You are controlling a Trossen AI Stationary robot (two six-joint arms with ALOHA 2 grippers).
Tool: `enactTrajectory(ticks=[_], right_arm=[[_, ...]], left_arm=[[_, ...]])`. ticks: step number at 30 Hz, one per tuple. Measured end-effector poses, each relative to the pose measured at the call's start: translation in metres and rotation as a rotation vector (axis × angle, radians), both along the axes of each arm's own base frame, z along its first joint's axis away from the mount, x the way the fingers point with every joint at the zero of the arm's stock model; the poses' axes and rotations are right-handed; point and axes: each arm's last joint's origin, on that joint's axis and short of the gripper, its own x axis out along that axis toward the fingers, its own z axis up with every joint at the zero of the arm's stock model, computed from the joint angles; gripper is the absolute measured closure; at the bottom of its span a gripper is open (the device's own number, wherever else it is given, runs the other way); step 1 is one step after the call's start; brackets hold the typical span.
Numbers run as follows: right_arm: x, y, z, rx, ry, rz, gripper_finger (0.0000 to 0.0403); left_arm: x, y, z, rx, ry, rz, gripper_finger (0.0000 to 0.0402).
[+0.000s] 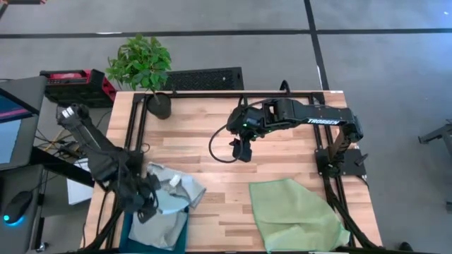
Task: Fold microfiber towels
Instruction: Put the blue microfiber towel into the blue bin
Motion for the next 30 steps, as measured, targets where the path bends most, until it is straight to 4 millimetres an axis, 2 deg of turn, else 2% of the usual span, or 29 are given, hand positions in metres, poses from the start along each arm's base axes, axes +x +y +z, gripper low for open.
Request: enactTrajectory(ticks=[8,11,17,21,30], right_arm=[[0.000,0.008,0.000,0.003,0.001,0.026,0.0178],[0.000,0.011,0.000,0.003,0.001,0.031,0.0178],[0.000,0.012,0.000,0.003,0.002,0.035,0.0178],[0.000,0.012,0.000,0.003,0.002,0.034,0.0178],[0.000,0.012,-0.001,0.008,0.003,0.028,0.0178]], left_arm=[[0.007,-0.060,-0.010,0.012,0.085,-0.009,0.0399],[0.015,-0.079,-0.023,0.064,0.112,-0.019,0.0399],[0.028,-0.109,-0.066,0.123,0.235,-0.081,0.0398],[0.033,-0.120,-0.084,0.123,0.262,-0.141,0.0398],[0.036,-0.121,-0.083,0.091,0.271,-0.079,0.0396]])
